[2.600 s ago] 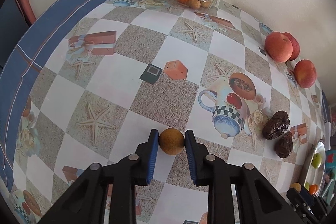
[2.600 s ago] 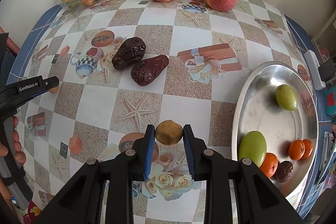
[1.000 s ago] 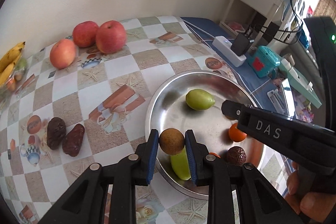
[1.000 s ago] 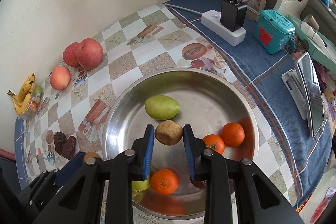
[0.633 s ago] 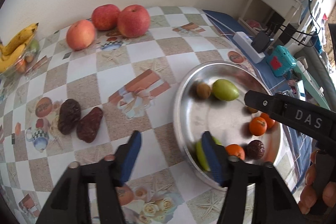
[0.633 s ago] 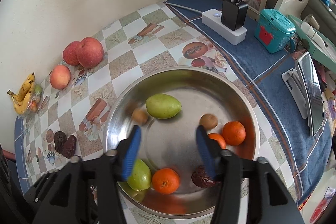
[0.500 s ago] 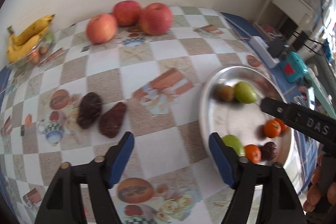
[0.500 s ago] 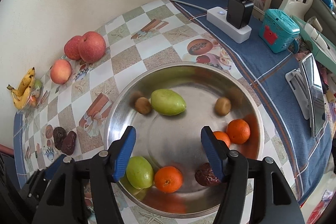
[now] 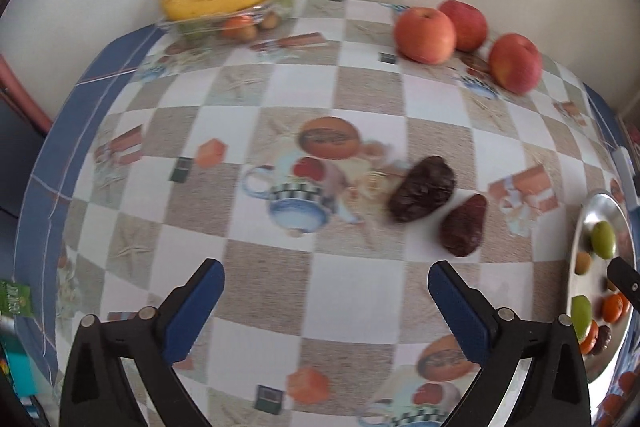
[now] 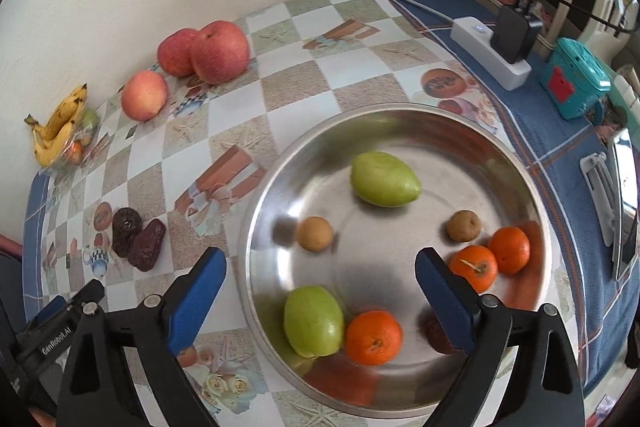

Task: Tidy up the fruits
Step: 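Withdraw both tools from the plate toward the two dark dates, then grasp a dark date with the right tool while the left tool grasps the other date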

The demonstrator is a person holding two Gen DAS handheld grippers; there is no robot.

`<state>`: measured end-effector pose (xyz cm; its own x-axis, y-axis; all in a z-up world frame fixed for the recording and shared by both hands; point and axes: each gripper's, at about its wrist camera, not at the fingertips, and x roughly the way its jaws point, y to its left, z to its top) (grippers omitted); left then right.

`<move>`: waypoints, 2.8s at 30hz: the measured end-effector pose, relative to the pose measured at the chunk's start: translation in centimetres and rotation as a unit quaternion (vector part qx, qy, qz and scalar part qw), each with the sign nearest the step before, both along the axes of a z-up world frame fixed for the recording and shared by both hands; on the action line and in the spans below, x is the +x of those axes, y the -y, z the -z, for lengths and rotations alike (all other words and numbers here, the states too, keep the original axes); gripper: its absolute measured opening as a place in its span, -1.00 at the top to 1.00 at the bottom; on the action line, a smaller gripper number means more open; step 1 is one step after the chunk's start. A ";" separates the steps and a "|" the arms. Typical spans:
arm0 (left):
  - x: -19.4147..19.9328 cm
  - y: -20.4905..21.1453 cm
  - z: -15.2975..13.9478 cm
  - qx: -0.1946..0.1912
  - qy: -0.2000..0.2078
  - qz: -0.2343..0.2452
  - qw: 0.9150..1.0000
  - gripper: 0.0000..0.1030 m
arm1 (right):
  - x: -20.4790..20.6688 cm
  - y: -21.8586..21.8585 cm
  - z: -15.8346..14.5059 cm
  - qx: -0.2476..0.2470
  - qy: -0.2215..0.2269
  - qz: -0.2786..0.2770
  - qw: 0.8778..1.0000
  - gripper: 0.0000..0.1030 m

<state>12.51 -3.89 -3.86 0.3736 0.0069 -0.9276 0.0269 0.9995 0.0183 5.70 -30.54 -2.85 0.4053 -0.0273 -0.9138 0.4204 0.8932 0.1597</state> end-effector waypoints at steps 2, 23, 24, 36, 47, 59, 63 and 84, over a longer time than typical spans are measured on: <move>-0.2 -1.2 -0.2 0.002 0.004 -0.010 1.000 -1.00 | 0.2 -0.8 0.0 -0.001 0.003 -0.011 1.000 -0.86; 0.4 -3.8 -1.0 -0.001 0.035 -0.044 0.998 -1.00 | 1.9 -8.3 0.8 -0.014 0.021 -0.119 0.993 -0.86; 0.5 -3.8 -1.0 -0.001 0.036 -0.044 0.998 -1.00 | 1.9 -8.4 0.9 -0.018 0.020 -0.118 0.993 -0.86; 1.8 -3.6 -1.8 -0.016 0.079 -0.025 0.996 -1.00 | 2.5 -9.6 -0.5 -0.005 0.065 -0.149 0.987 -0.86; 4.3 -1.8 -0.5 -0.099 0.054 0.000 0.994 -0.91 | 5.5 -11.1 -0.2 0.026 0.076 -0.150 0.985 -0.68; 5.4 1.4 3.3 -0.175 0.018 0.041 0.984 -0.57 | 7.9 -13.5 4.0 0.041 0.025 -0.183 0.982 -0.19; 5.6 2.5 4.2 -0.187 0.005 0.052 0.981 -0.53 | 8.3 -13.7 4.9 0.047 0.013 -0.182 0.982 -0.12; 2.1 -1.0 2.7 -0.202 -0.009 -0.005 0.979 0.22 | 5.2 -12.6 2.5 0.022 0.024 -0.164 0.986 0.21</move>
<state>14.58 -2.88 -6.54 0.3582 -0.3588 -0.8619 0.0128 0.9250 -0.3797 10.95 -17.95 -5.39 0.4292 0.1524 -0.8903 0.1000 0.9716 0.2146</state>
